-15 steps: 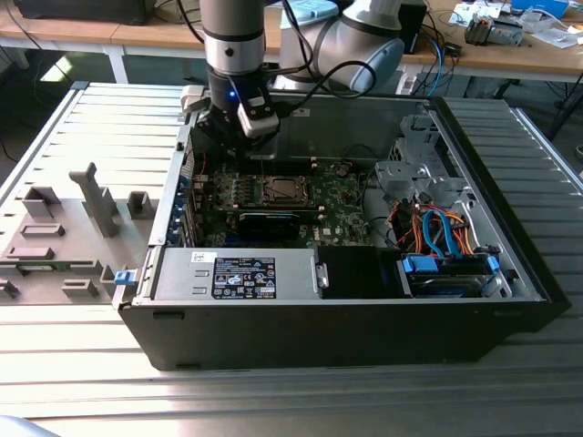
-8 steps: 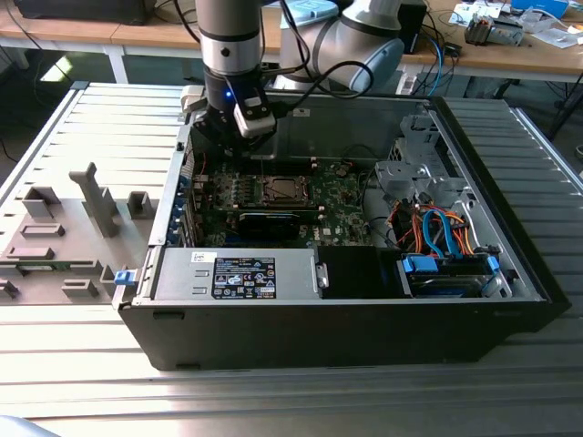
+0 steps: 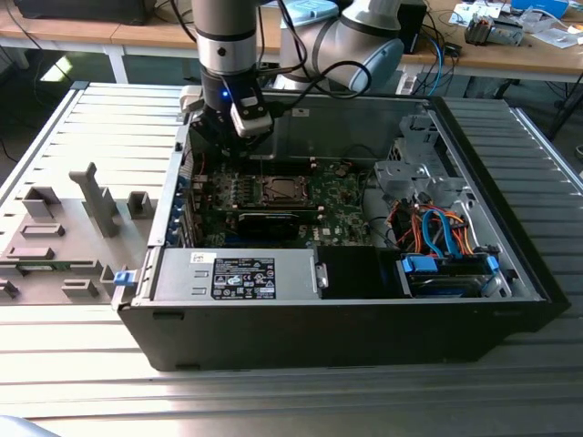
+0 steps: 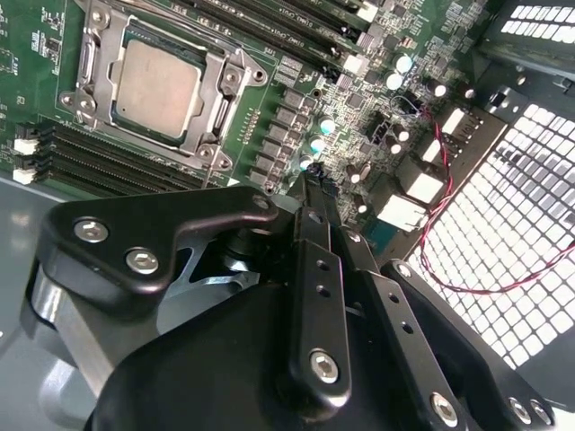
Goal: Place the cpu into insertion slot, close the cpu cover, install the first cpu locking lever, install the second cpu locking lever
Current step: 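Install the first cpu locking lever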
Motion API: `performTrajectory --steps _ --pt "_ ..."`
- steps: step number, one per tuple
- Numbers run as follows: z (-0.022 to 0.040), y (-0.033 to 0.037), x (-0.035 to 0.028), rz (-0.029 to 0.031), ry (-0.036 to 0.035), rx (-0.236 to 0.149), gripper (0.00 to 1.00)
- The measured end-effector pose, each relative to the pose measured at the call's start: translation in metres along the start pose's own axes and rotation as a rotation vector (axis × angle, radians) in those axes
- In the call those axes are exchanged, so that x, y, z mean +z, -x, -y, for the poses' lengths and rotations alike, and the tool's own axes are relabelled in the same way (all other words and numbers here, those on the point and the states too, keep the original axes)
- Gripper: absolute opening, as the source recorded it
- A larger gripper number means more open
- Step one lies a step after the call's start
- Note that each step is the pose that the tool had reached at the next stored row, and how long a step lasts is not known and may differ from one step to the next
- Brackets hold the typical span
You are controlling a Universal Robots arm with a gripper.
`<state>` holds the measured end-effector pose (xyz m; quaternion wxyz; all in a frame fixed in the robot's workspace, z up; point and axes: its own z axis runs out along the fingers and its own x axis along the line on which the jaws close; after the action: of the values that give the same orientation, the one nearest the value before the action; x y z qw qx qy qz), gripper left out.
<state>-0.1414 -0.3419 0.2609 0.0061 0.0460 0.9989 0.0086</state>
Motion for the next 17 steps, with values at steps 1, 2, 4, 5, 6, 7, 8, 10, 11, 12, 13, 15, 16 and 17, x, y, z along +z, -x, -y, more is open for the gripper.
performTrajectory --steps 1,2,4,5,6,7,8,10,11,12,13,15,16,17 --pt "0.0001 -0.0006 0.0 0.0001 0.0 0.0 0.11" --pt "0.0002 -0.0012 0.0 0.0001 0.0 0.0 0.11" --pt "0.0005 -0.0025 0.0 0.0 -0.0001 0.0 0.11" --pt "0.0006 -0.0034 0.0 0.0001 0.0 0.0 0.11" --pt "0.0008 -0.004 0.0 0.0001 0.0 0.0 0.11" --pt "0.0009 -0.0048 -0.0001 0.0001 0.0 0.0 0.11" --pt "0.0009 -0.0052 -0.0001 0.0 -0.0001 0.0 0.11" --pt "0.001 -0.0052 0.0 0.0001 0.0 0.0 0.11" --pt "0.001 -0.0053 -0.0001 0.0 0.0 0.0 0.11" --pt "0.001 -0.0053 -0.0004 0.0 0.0 0.0 0.11" --pt "0.001 -0.0054 -0.0014 -0.0001 0.0 0.0 0.11" --pt "0.0008 -0.0036 -0.0025 -0.0001 -0.0002 0.0 0.11" --pt "0.0005 0.0 -0.0024 -0.0013 -0.0001 0.0 0.11" --pt "0.0002 0.003 -0.0024 -0.003 -0.0003 0.0 0.11"
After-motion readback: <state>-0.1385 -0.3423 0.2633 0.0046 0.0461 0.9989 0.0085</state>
